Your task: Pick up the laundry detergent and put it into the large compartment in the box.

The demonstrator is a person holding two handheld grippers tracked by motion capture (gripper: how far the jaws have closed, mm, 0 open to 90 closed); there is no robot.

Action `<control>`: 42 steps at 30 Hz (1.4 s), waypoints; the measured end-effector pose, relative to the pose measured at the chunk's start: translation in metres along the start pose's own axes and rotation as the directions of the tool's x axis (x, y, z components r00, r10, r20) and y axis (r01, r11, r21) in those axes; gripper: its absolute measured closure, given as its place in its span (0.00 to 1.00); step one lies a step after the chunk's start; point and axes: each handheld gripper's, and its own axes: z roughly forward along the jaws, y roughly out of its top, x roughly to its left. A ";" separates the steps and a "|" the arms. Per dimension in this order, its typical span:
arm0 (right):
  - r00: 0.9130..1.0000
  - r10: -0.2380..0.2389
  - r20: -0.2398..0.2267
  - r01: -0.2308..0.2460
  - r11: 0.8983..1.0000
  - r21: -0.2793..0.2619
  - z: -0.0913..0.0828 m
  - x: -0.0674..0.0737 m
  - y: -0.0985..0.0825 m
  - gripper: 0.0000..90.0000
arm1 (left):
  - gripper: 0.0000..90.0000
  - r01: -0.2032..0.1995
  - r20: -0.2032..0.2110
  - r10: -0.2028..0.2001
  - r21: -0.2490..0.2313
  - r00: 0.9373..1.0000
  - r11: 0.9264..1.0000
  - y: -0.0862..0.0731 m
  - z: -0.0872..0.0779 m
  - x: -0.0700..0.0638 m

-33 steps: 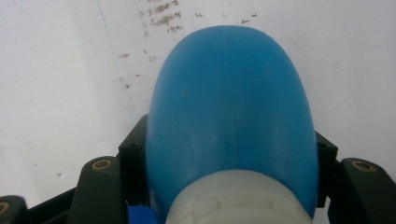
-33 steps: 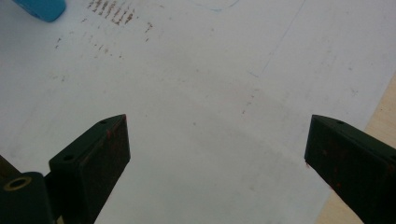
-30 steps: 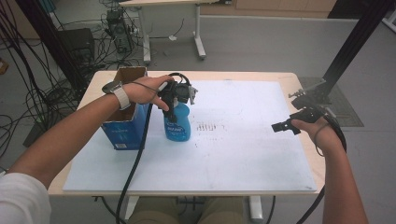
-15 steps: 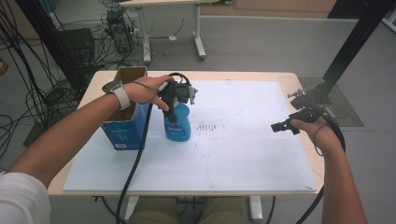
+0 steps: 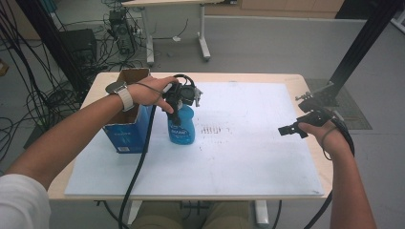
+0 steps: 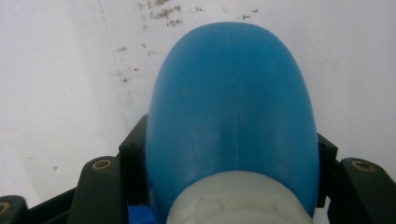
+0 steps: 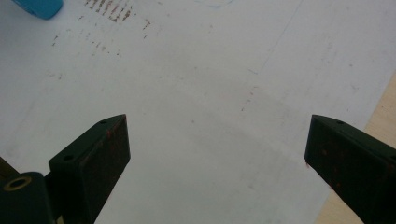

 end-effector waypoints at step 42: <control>1.000 0.001 0.004 -0.001 1.000 -0.015 -0.007 0.001 -0.007 0.07 | 0.41 0.118 -0.001 -0.118 -0.044 0.993 0.992 -0.015 -0.010 -0.001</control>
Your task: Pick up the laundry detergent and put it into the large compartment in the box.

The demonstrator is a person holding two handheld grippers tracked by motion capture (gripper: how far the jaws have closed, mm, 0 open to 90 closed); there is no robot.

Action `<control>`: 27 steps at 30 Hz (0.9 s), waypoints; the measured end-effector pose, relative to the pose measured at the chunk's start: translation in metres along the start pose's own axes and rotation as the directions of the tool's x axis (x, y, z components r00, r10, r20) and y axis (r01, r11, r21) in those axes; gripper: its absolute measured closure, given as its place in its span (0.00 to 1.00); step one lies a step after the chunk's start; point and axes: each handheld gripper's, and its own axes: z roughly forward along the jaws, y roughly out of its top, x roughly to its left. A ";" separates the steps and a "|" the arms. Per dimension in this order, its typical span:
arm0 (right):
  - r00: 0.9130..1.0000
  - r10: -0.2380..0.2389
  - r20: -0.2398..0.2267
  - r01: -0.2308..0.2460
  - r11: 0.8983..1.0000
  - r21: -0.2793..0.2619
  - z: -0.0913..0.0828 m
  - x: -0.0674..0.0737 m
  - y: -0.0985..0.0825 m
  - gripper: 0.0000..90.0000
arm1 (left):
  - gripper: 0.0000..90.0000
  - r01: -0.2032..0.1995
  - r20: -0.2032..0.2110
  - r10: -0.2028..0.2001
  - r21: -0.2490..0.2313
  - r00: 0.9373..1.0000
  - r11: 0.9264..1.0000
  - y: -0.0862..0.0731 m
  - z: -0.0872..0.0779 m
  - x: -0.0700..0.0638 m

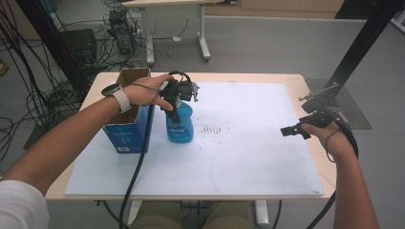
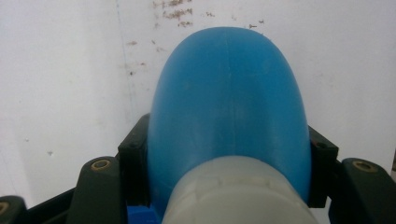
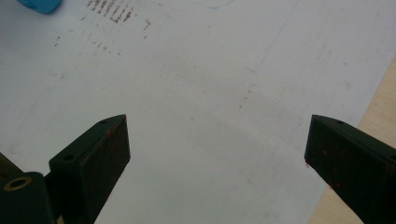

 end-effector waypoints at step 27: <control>0.999 -0.042 -0.013 0.042 0.999 -0.015 0.004 0.004 0.009 0.07 | 0.41 0.262 -0.002 -0.262 -0.042 0.965 0.964 -0.009 -0.026 -0.010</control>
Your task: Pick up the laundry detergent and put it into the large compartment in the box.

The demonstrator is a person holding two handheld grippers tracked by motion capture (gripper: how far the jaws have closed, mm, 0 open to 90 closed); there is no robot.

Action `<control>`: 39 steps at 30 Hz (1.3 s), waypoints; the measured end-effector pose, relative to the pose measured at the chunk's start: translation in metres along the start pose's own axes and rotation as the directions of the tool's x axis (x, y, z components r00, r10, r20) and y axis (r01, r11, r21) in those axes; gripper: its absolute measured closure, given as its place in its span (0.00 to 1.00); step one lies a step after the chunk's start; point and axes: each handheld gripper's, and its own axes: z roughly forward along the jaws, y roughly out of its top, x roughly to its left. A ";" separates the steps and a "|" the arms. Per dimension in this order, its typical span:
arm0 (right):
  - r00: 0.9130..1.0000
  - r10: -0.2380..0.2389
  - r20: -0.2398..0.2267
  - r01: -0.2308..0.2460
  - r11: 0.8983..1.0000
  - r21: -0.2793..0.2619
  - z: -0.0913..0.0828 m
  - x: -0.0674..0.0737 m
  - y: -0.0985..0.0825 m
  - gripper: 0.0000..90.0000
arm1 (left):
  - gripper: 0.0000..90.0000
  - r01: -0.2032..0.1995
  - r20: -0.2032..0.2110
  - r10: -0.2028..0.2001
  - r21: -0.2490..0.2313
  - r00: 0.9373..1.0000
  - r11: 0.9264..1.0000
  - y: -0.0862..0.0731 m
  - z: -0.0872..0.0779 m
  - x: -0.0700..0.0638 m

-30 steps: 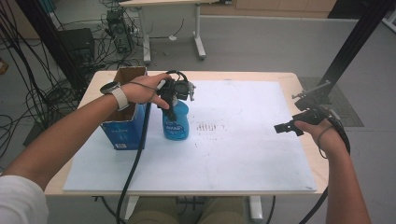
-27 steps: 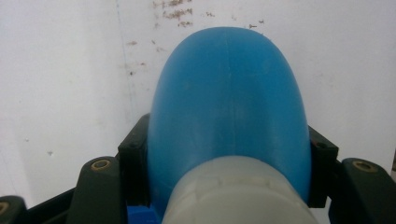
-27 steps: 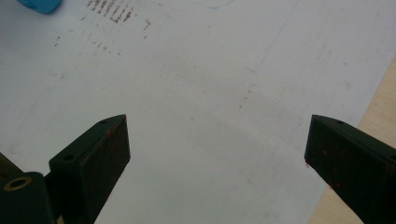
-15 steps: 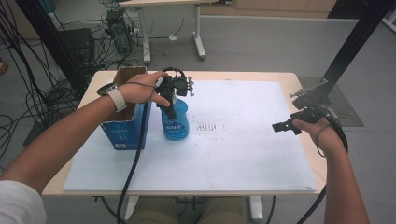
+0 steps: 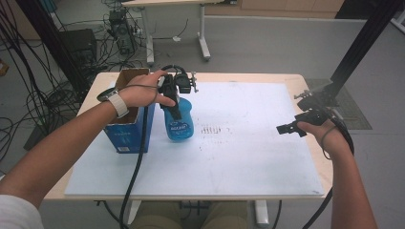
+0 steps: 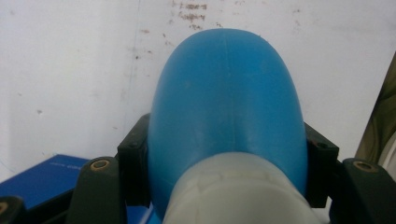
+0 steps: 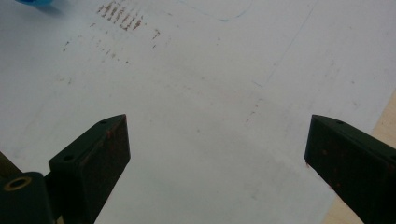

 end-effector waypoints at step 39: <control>0.996 -0.085 -0.029 0.084 0.995 -0.053 -0.005 0.005 0.009 0.08 | 0.41 0.464 -0.043 -0.462 0.039 0.886 0.885 0.005 -0.044 -0.021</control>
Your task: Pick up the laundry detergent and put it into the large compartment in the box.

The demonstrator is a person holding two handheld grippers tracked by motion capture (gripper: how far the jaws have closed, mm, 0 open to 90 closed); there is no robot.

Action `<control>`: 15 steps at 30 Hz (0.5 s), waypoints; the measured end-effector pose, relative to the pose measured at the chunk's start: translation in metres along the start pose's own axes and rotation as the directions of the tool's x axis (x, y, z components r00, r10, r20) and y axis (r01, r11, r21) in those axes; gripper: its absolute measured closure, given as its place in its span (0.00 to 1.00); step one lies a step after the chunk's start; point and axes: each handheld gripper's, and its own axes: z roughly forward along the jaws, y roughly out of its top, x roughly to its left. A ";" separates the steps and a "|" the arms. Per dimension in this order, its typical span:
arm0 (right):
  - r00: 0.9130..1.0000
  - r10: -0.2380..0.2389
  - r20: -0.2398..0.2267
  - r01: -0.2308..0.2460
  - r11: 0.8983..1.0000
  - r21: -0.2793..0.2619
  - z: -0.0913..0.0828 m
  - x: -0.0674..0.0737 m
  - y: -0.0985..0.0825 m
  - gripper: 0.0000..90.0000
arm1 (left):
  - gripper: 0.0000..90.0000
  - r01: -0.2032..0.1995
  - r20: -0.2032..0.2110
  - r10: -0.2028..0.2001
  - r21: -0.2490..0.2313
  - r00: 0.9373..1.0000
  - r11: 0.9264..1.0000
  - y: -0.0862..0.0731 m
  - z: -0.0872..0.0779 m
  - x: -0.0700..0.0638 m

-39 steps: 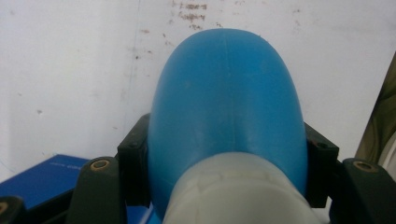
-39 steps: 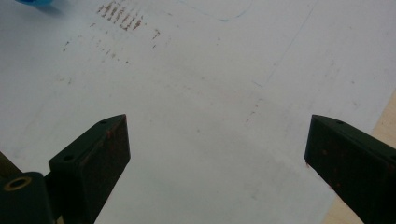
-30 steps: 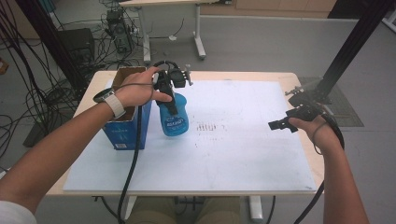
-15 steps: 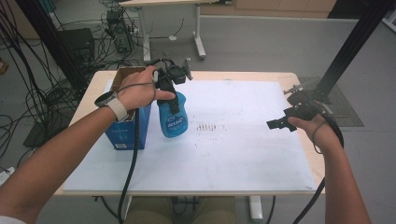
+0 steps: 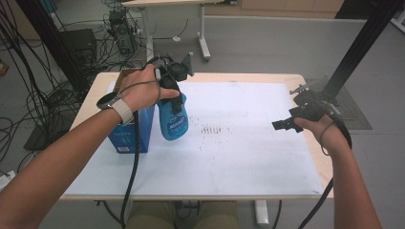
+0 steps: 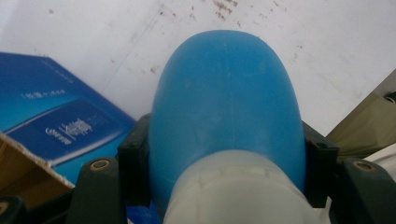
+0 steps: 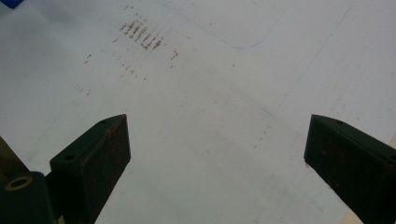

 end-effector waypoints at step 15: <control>0.999 -0.039 -0.005 0.039 0.999 -0.022 -0.003 -0.001 0.005 0.08 | 0.41 0.144 -0.002 -0.144 -0.010 0.990 0.990 -0.007 -0.039 -0.002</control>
